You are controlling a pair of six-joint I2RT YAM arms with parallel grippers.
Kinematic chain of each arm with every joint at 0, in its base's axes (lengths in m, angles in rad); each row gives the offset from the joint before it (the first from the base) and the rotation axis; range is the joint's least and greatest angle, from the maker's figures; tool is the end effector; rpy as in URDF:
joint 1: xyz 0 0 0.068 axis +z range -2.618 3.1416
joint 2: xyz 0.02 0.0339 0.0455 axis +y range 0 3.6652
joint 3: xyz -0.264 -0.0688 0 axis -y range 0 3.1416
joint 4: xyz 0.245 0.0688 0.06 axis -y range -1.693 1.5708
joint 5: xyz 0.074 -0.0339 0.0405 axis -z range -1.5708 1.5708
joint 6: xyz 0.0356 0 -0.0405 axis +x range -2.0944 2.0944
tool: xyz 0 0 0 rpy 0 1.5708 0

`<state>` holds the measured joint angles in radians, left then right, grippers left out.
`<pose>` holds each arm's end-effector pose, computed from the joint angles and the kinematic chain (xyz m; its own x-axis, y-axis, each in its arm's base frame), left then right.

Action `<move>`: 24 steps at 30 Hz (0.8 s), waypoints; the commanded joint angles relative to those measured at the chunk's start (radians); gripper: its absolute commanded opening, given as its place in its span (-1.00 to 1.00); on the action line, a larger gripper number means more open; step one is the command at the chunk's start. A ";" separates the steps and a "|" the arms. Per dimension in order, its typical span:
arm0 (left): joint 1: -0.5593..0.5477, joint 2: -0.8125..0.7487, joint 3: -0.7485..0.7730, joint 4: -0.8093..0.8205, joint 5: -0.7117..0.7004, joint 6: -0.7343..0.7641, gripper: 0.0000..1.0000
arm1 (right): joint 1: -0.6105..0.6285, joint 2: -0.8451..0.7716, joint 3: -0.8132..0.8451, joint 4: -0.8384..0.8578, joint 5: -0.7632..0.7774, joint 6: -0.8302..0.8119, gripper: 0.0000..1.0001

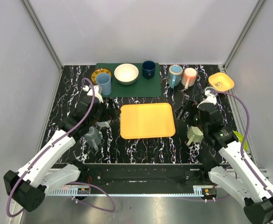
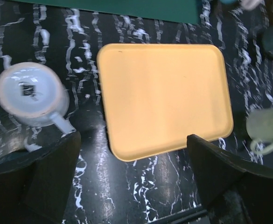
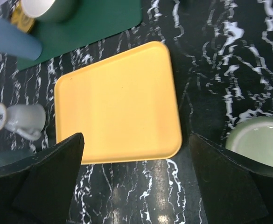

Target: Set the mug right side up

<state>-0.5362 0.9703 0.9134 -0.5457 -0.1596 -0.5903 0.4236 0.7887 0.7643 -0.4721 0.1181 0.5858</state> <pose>0.1824 -0.1018 0.3154 -0.6229 -0.2691 -0.7346 0.0543 0.9218 -0.3837 0.1626 0.0687 0.3027 -0.5353 0.3609 -0.7637 -0.0213 0.8981 0.4393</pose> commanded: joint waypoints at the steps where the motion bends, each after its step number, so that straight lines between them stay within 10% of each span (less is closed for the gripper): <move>1: -0.011 -0.039 -0.066 0.223 0.283 0.134 0.98 | 0.003 -0.061 0.056 -0.042 0.196 0.039 0.99; 10: -0.445 0.336 0.186 0.154 0.060 0.273 0.98 | 0.003 -0.034 0.328 -0.293 0.316 0.009 0.99; 24: -0.653 0.737 0.423 0.366 0.127 0.394 0.65 | 0.003 -0.120 0.366 -0.422 0.253 0.120 1.00</move>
<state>-1.1507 1.6367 1.2537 -0.3069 -0.0334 -0.2588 0.4236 0.7105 1.1095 -0.8551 0.3573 0.6613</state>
